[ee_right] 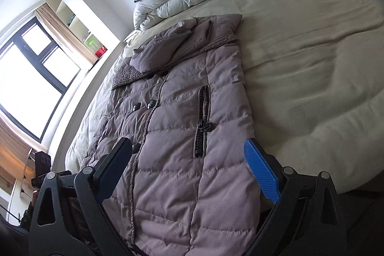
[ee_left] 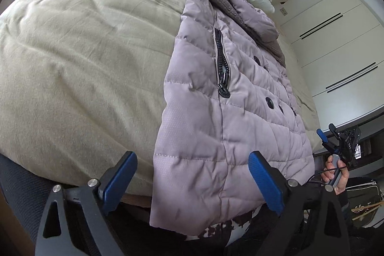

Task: Fold large clothes

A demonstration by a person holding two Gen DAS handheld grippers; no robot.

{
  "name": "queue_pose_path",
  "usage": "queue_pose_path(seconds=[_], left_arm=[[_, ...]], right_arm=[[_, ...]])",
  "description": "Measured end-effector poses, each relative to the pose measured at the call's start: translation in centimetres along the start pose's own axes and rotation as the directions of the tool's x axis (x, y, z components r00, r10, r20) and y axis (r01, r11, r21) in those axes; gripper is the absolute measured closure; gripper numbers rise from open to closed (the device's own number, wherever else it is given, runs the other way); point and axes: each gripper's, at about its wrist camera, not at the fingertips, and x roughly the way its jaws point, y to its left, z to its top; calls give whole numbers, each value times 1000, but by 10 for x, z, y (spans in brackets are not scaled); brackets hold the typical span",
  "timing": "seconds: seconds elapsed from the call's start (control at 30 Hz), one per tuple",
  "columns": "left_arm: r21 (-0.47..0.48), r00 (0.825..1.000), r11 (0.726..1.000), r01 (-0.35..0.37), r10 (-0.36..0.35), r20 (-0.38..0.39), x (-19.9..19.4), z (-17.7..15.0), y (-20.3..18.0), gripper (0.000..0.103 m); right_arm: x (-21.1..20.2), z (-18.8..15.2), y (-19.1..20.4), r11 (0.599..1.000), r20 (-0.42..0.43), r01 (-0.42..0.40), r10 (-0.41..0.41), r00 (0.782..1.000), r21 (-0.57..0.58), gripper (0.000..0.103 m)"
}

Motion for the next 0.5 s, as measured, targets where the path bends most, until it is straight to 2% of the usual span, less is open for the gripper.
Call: queue_pose_path(seconds=[0.13,0.23,0.33,0.5], left_arm=[[3,998,1000,11,-10,-64,19,-9,-5,20],[0,997,1000,23,-23,-75,26,-11,-7,22],[-30,996,999,39,-41,-83,29,-10,-1,31],[-44,994,998,55,-59,-96,29,-11,1,40]], right_arm=[[-9,-16,-17,999,-68,7,-4,998,37,8],[-11,-27,-30,997,-130,31,-22,991,66,8],[-13,-38,-45,993,-187,54,-34,982,101,8],[-15,-50,-67,982,-240,43,3,971,187,8]])
